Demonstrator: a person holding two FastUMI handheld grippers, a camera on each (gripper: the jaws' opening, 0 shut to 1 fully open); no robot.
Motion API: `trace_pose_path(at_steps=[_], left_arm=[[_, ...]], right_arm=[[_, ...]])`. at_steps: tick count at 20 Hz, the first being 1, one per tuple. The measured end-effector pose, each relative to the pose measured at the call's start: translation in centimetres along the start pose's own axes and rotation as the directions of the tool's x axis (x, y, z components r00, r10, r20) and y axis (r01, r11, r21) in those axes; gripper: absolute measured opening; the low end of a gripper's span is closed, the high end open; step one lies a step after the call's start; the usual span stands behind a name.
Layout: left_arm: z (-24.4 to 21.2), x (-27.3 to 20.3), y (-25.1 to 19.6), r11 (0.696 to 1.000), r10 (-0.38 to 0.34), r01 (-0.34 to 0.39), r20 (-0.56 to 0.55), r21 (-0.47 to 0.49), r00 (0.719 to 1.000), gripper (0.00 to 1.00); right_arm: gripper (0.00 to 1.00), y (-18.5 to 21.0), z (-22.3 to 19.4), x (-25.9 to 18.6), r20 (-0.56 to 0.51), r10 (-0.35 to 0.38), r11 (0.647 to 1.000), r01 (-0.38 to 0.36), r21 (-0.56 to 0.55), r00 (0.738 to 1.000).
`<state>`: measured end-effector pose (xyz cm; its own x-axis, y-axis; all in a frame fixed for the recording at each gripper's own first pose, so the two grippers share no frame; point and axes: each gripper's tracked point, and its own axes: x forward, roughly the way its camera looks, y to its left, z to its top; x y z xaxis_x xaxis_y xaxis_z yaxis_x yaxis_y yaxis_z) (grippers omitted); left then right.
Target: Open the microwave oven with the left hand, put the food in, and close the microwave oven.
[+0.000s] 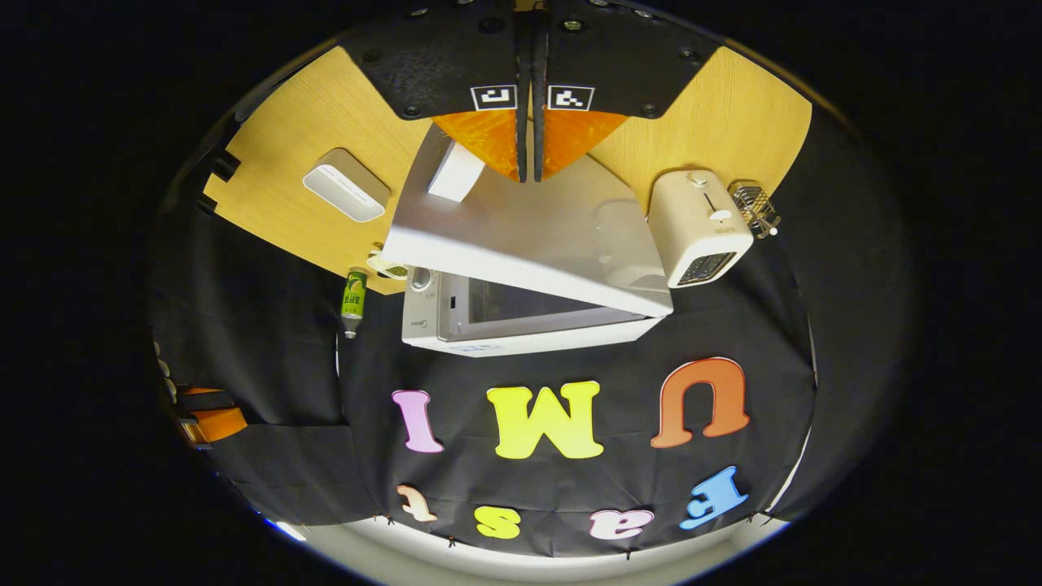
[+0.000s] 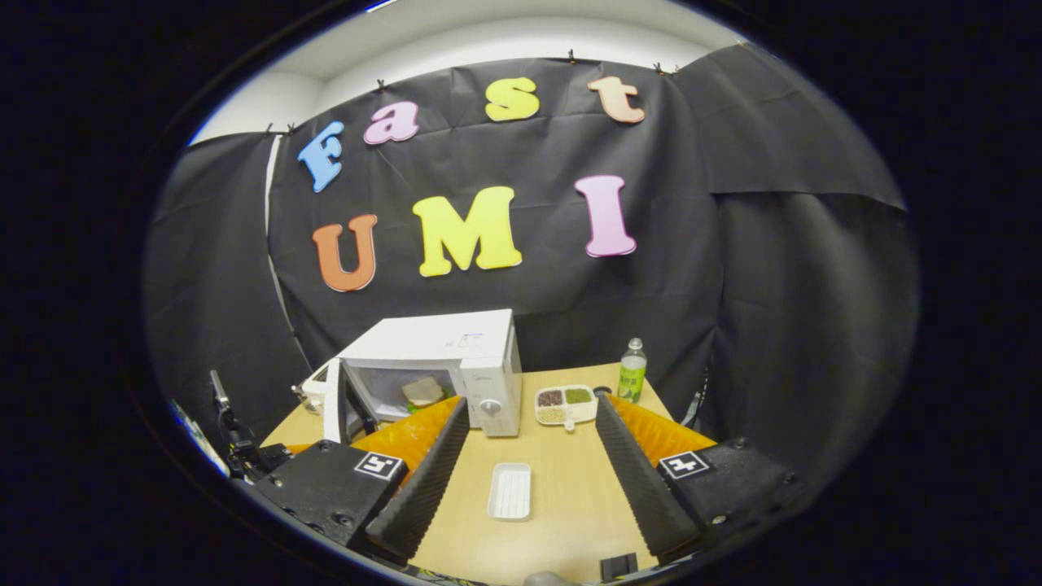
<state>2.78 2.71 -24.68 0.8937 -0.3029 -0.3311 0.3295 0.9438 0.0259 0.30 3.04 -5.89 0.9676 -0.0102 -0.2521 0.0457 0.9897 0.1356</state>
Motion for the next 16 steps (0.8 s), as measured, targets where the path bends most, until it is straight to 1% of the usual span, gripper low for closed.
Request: trace_pose_path(at_steps=[7, 8, 12, 13, 14, 16], left_arm=[[1.6, 3.1, -2.9, 0.999, -0.040, 0.040, 0.006, 0.009, 0.999, 0.00], [1.9, 3.6, -3.3, 0.999, -0.044, 0.044, 0.006, 0.011, 0.999, 0.00], [3.1, 5.6, -4.4, 0.998, -0.059, 0.059, 0.018, 0.018, 0.998, 0.00], [3.3, 6.1, -4.8, 0.998, -0.062, 0.062, 0.017, 0.021, 0.998, 0.00], [3.4, 6.6, -5.0, 0.998, -0.064, 0.063, 0.017, 0.025, 0.998, 0.00], [3.7, 7.7, -5.5, 0.997, -0.070, 0.070, 0.014, 0.036, 0.997, 0.00]], right_arm=[[0.99, -3.2, 0.0, -0.2, -0.003, -0.044, 0.999, 0.044, 0.012, 0.999], [0.92, -3.6, 0.1, -0.3, -0.004, -0.047, 0.999, 0.047, 0.012, 0.999], [0.92, -5.3, 0.1, -0.3, -0.010, -0.070, 0.997, 0.071, 0.015, 0.997], [0.99, -5.6, 0.1, -0.3, -0.009, -0.073, 0.997, 0.073, 0.017, 0.997], [0.92, -5.9, 0.1, -0.4, -0.010, -0.077, 0.997, 0.077, 0.019, 0.997], [0.92, -6.4, 0.0, -0.3, -0.008, -0.083, 0.996, 0.084, 0.018, 0.996]])
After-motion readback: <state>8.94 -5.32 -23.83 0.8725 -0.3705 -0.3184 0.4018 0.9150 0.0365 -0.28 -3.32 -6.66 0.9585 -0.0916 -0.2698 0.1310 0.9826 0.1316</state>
